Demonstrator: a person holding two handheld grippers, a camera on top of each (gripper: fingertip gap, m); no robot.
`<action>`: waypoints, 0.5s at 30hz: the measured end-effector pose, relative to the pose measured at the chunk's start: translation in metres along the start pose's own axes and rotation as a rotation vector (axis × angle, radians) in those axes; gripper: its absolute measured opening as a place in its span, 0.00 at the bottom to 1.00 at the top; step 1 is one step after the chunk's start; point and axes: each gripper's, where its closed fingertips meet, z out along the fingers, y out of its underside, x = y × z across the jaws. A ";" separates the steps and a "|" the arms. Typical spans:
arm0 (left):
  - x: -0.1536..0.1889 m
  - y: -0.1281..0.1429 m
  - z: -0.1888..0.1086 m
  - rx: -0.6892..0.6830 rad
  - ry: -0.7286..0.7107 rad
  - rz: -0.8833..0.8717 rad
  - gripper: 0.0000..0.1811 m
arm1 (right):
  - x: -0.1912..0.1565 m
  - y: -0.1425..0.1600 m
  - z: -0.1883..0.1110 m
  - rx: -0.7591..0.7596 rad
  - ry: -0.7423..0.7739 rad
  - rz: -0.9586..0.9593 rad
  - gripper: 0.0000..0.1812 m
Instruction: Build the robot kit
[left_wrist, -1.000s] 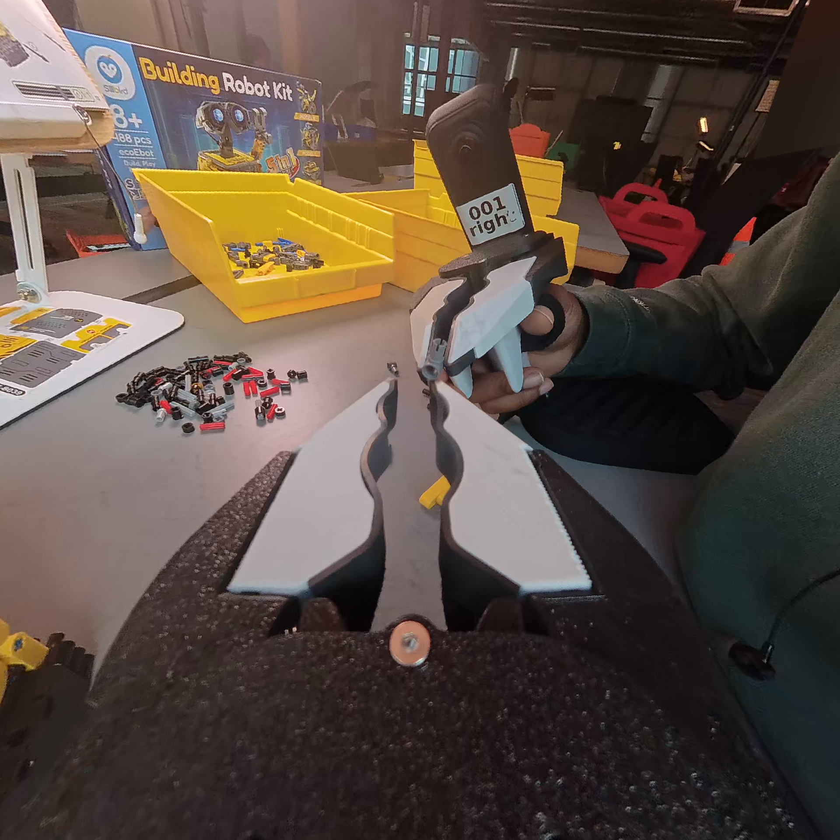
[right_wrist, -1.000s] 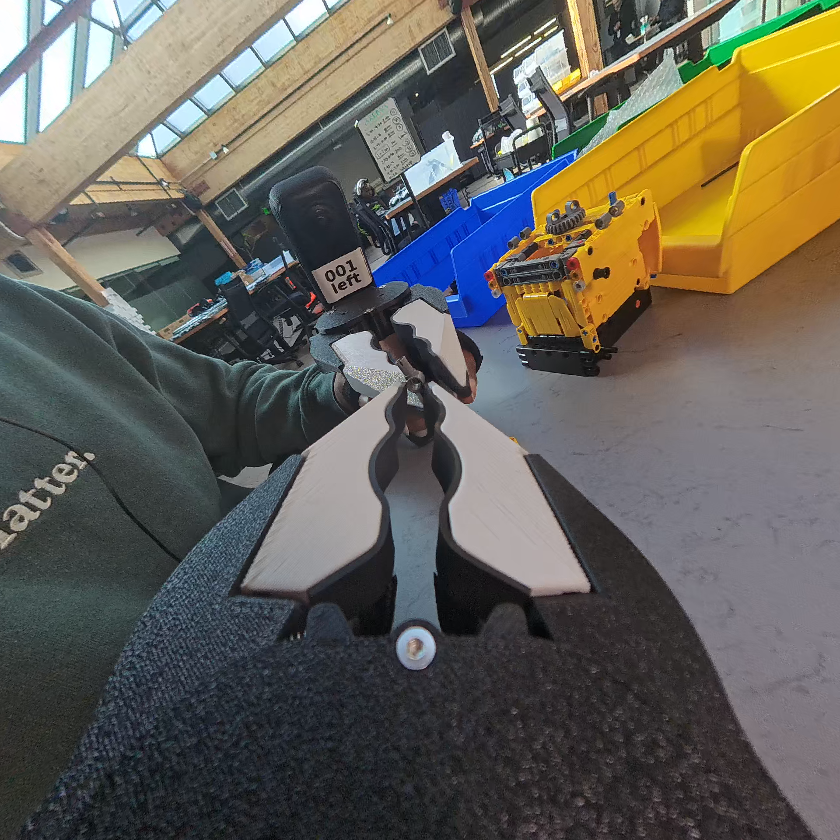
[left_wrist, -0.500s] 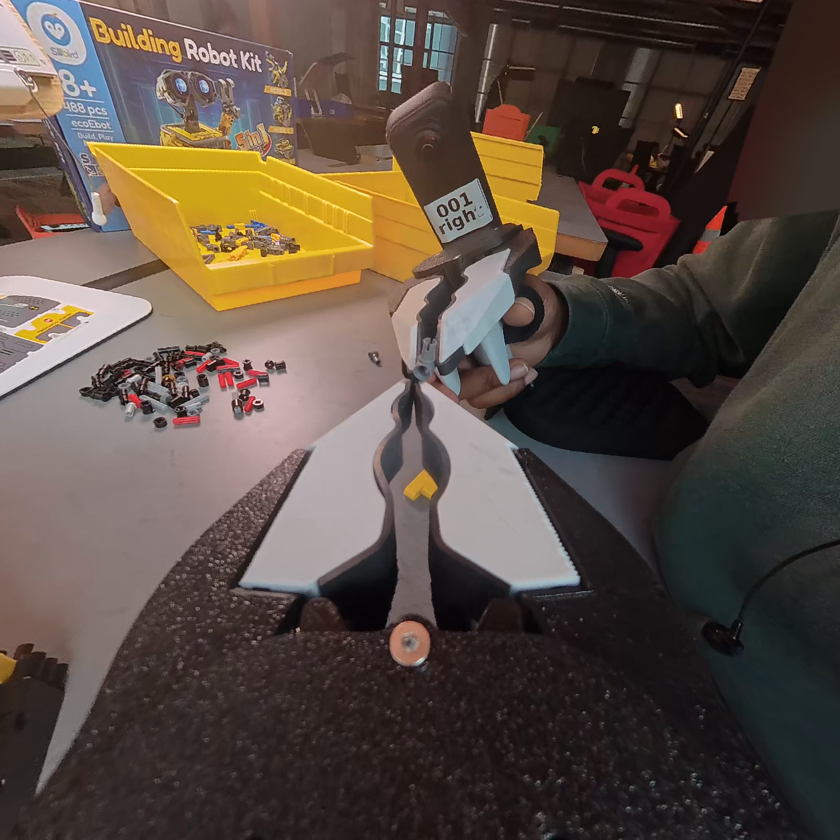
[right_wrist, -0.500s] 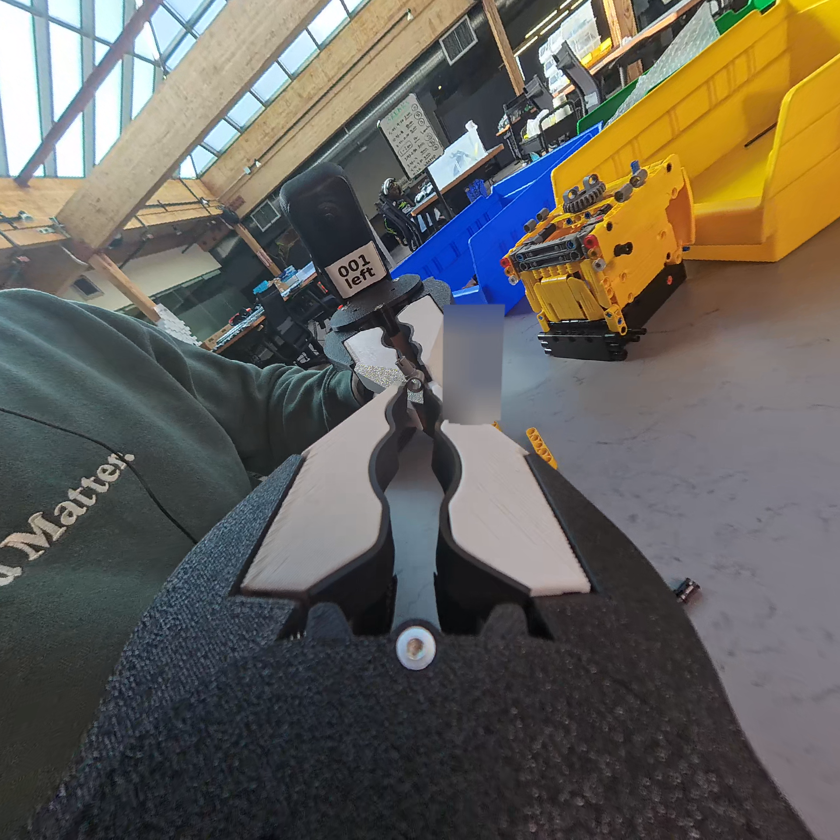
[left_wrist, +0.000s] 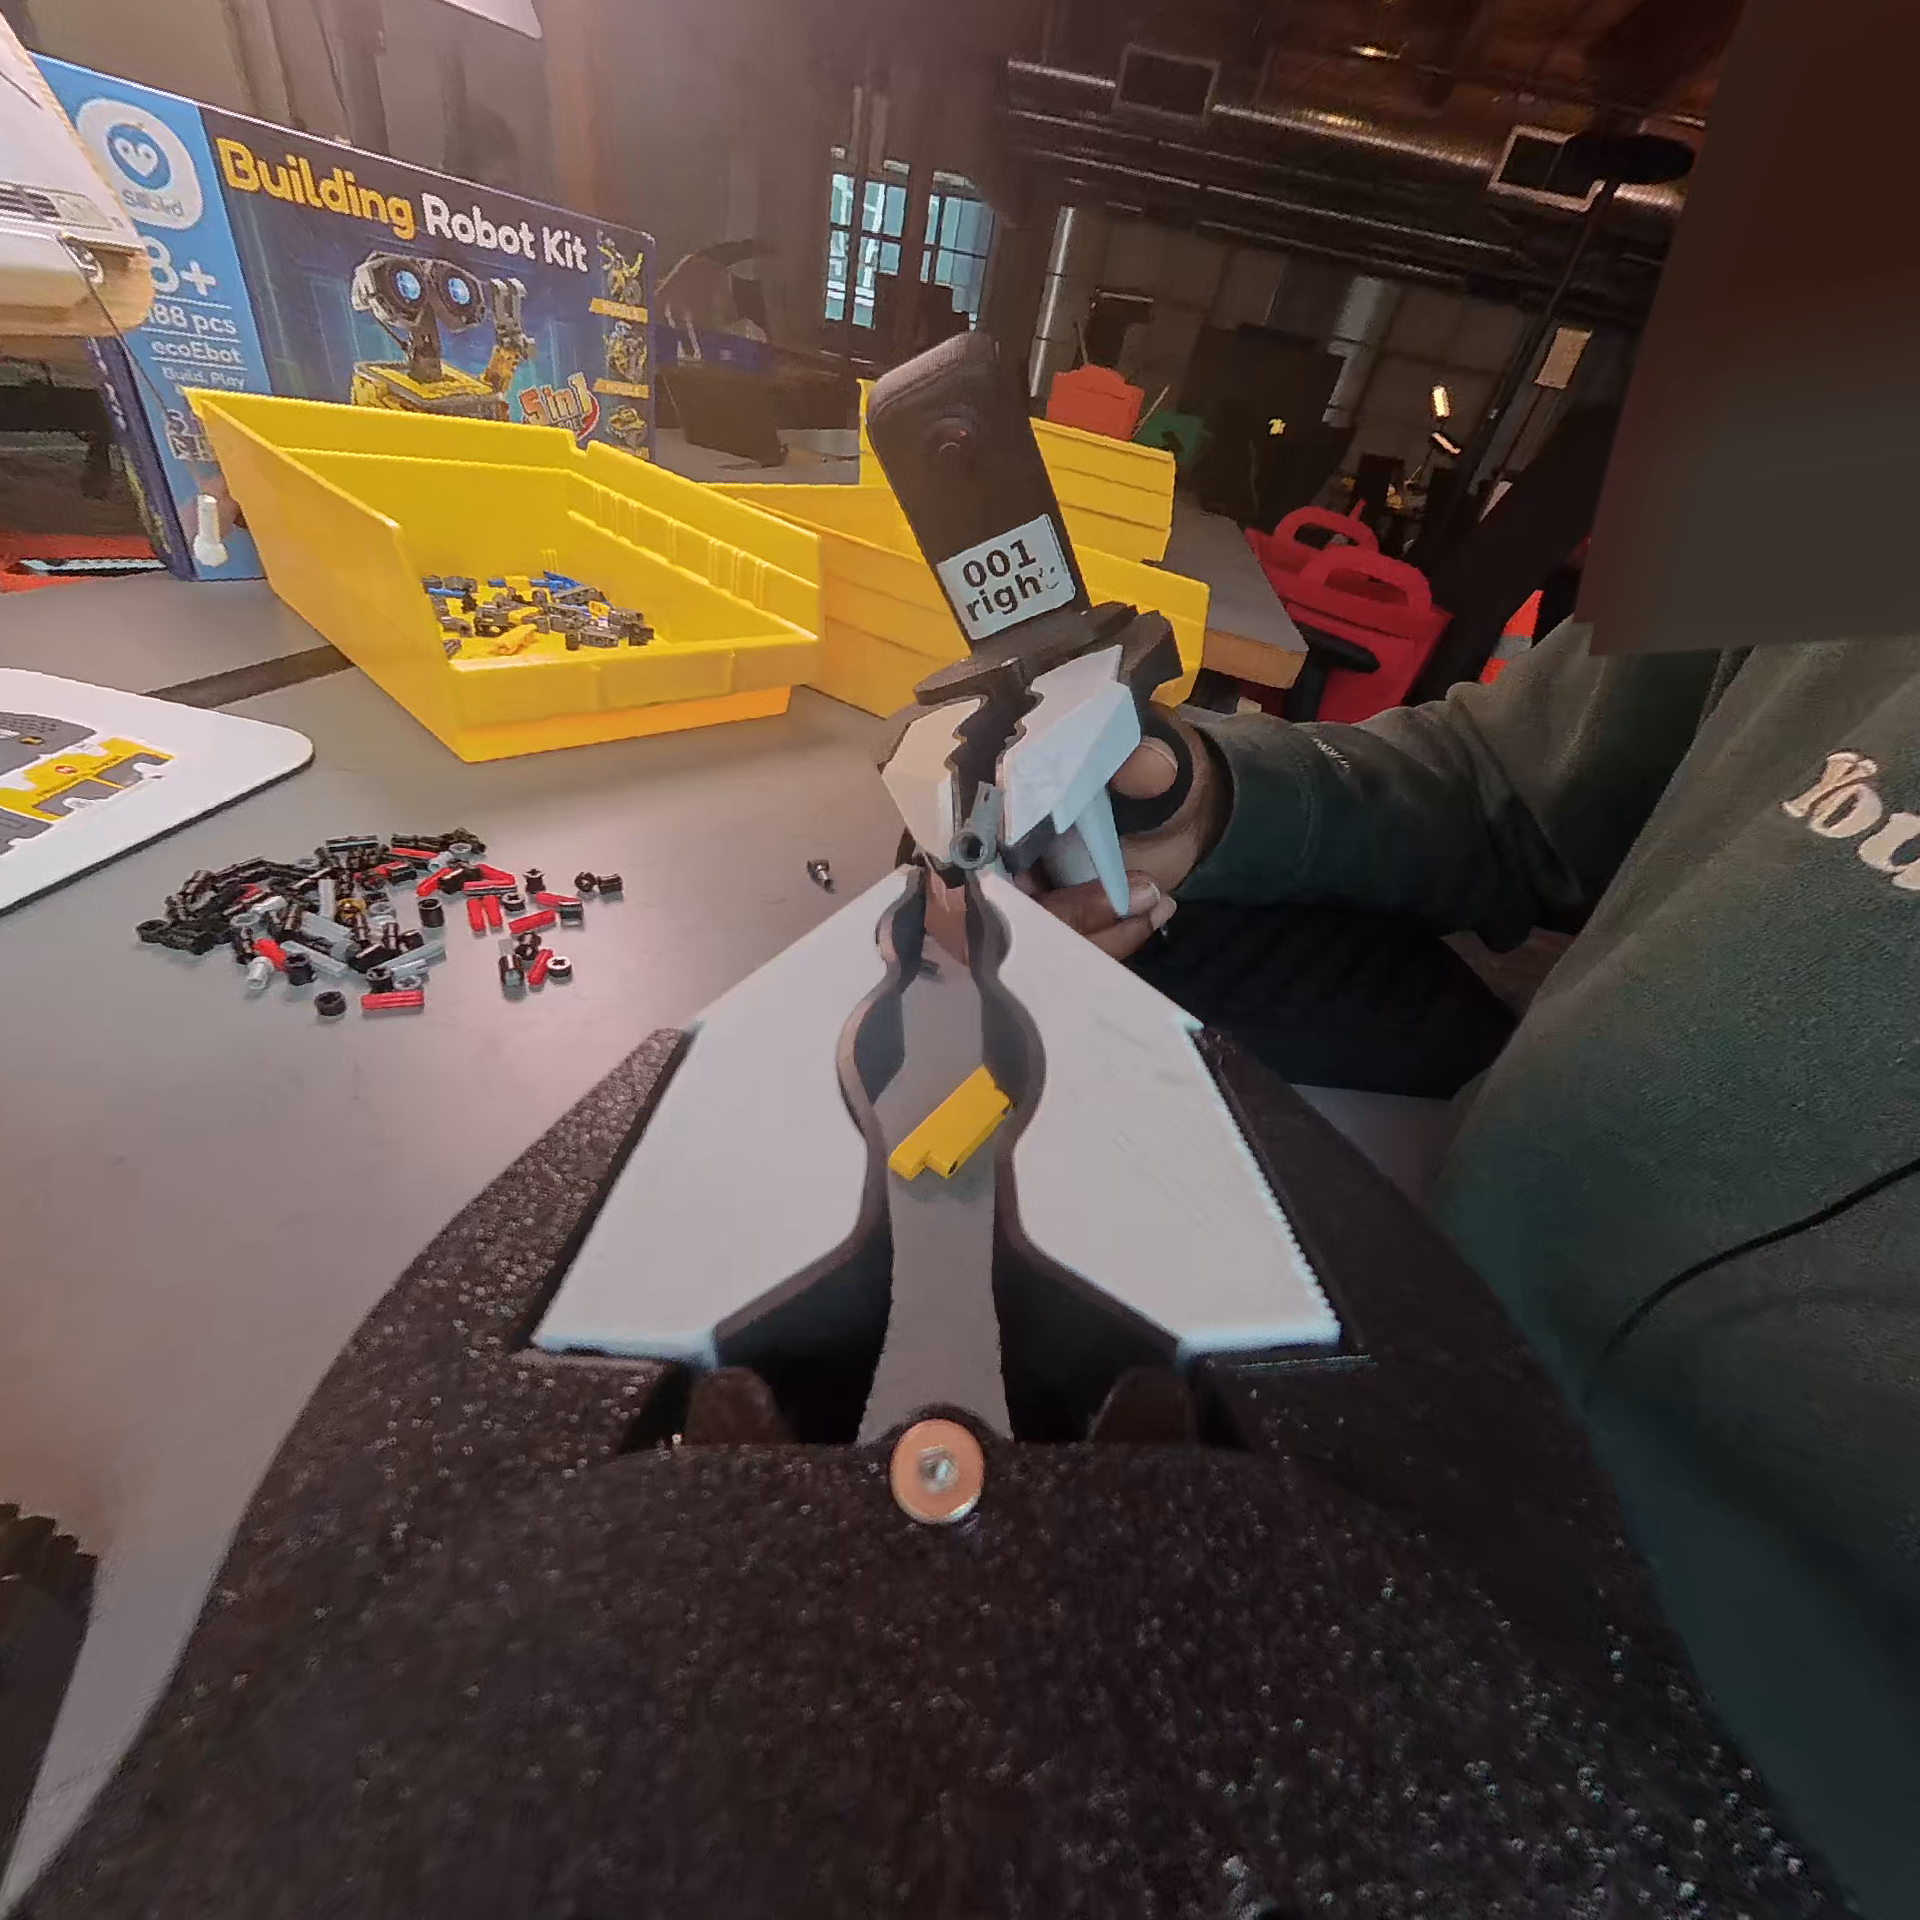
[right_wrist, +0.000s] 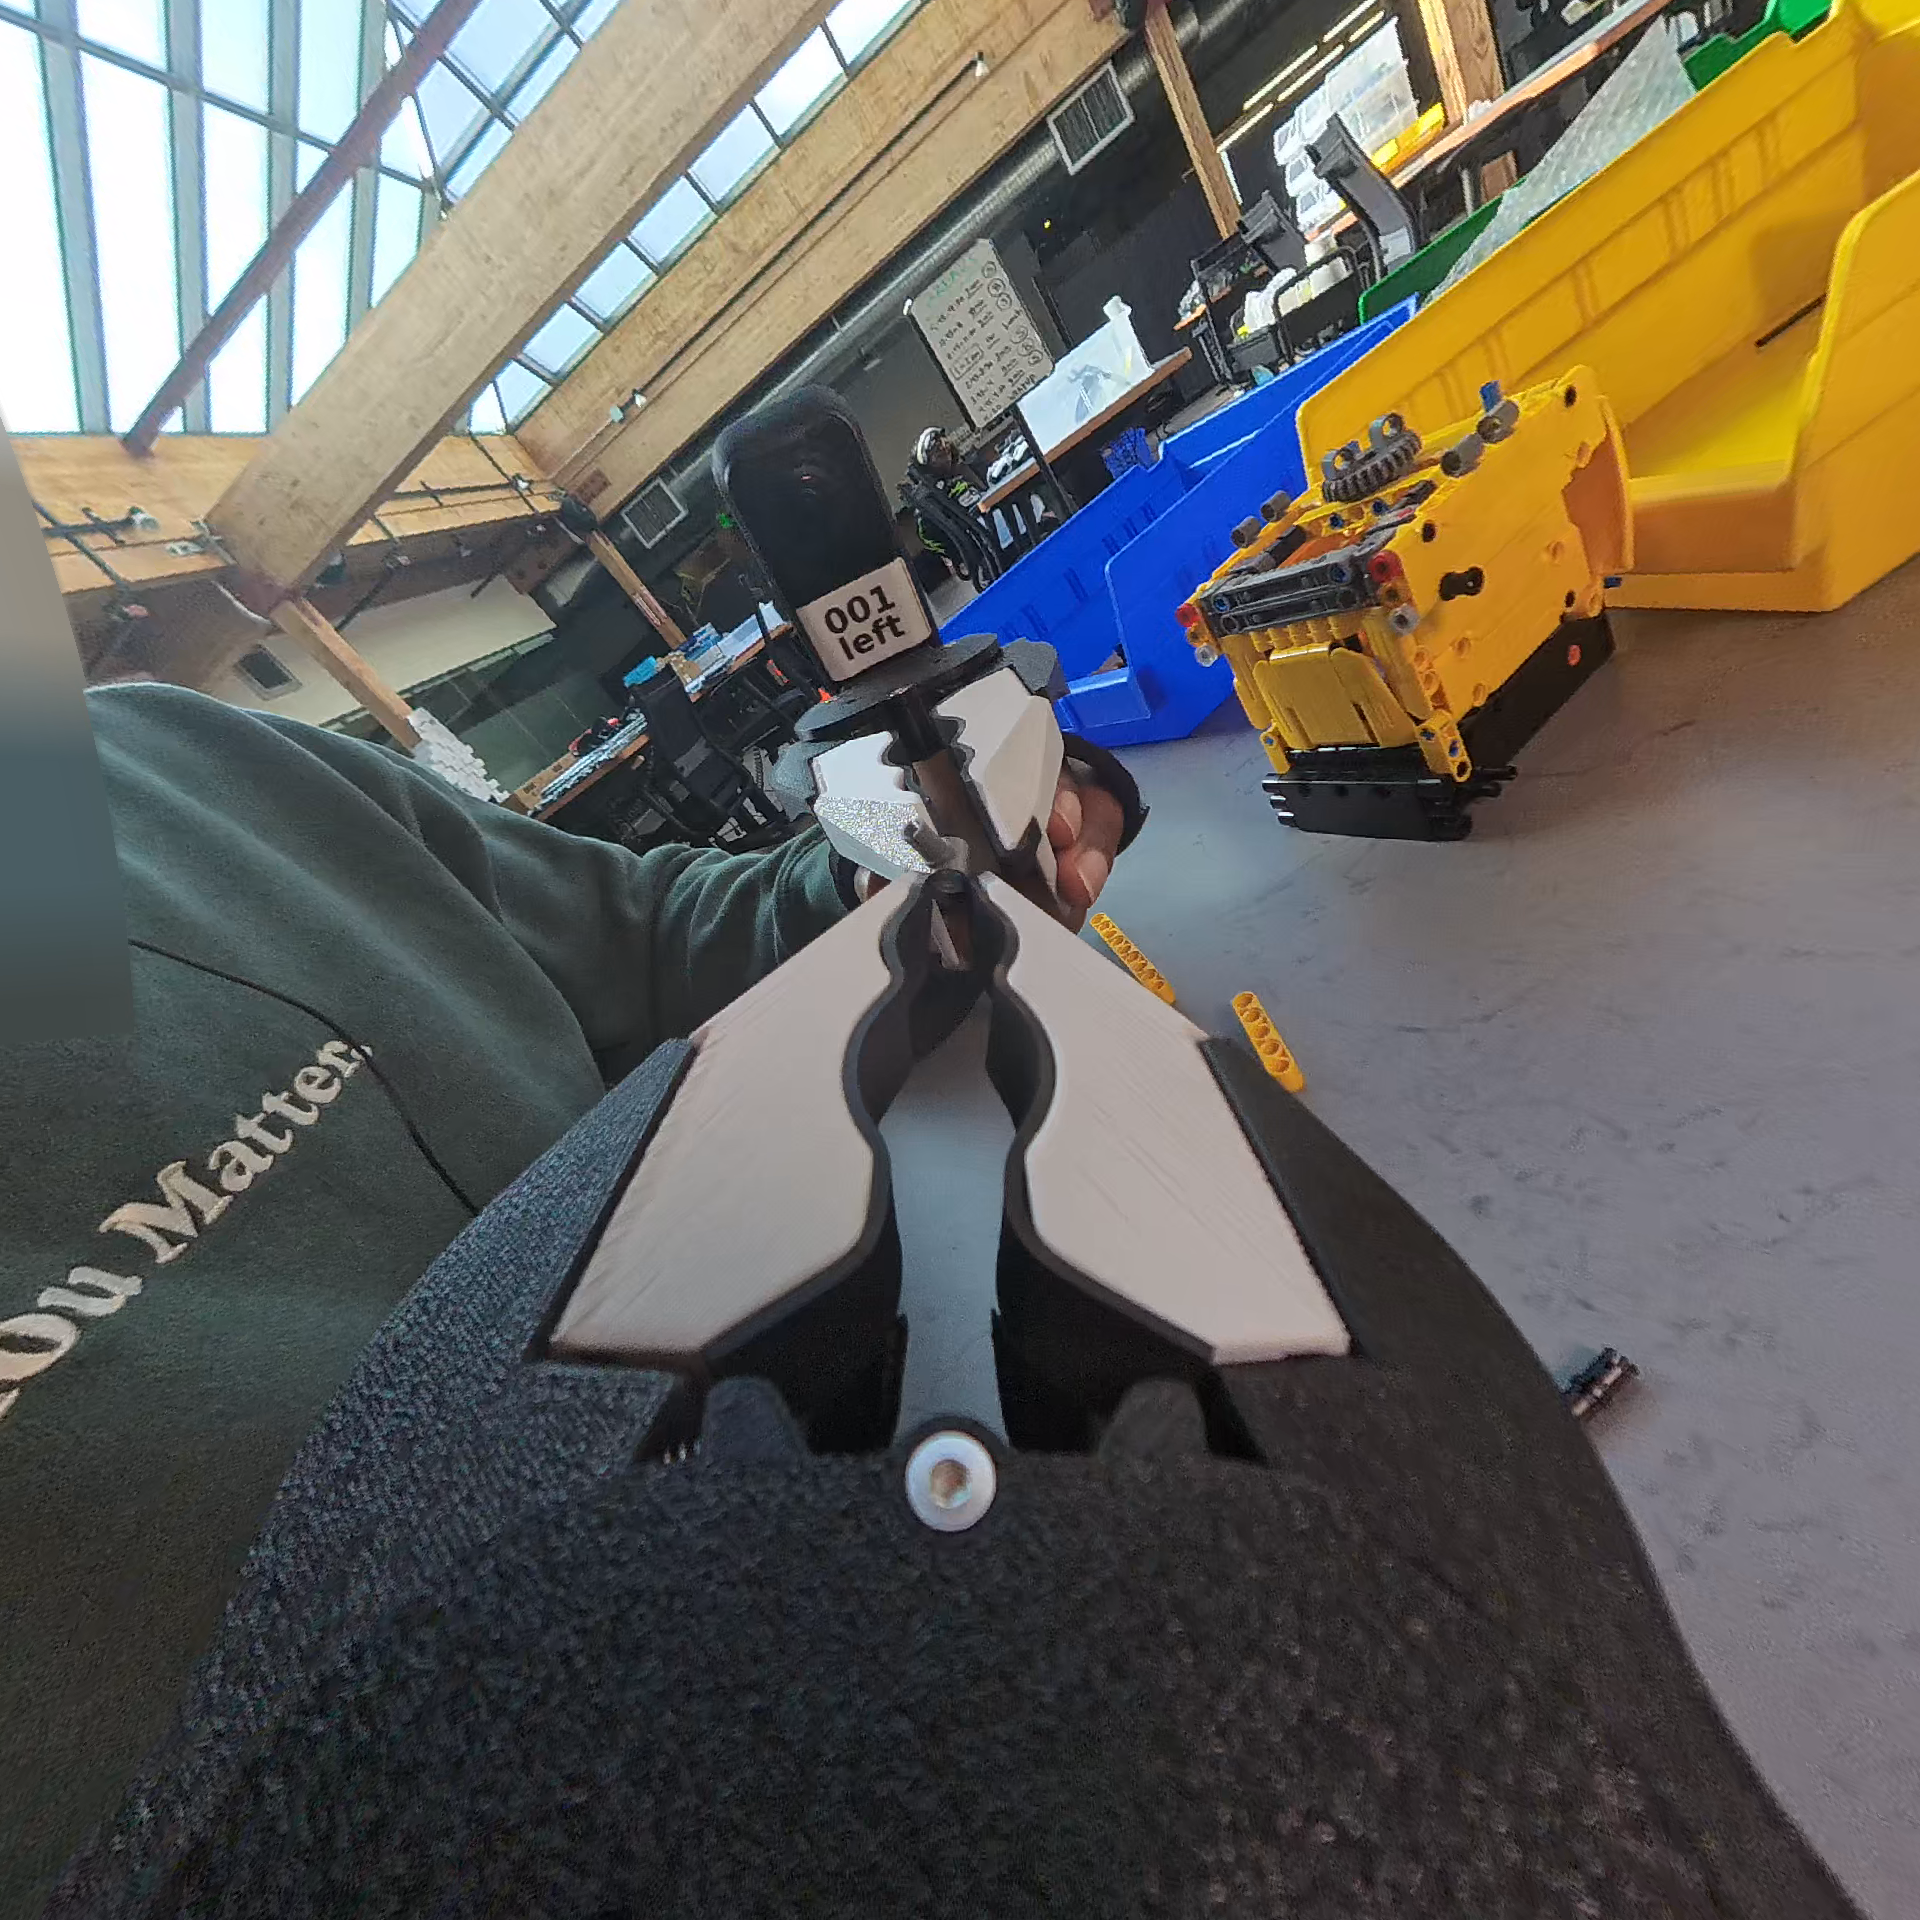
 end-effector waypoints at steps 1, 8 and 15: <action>0.002 -0.001 0.000 0.012 0.018 -0.016 0.04 | -0.002 -0.001 0.000 0.001 -0.012 -0.002 0.03; 0.013 -0.012 -0.004 0.072 0.114 -0.078 0.07 | -0.010 -0.001 0.000 0.004 -0.068 0.029 0.03; 0.025 -0.009 -0.001 0.040 0.190 -0.105 0.04 | -0.016 0.009 0.005 -0.049 -0.068 -0.050 0.03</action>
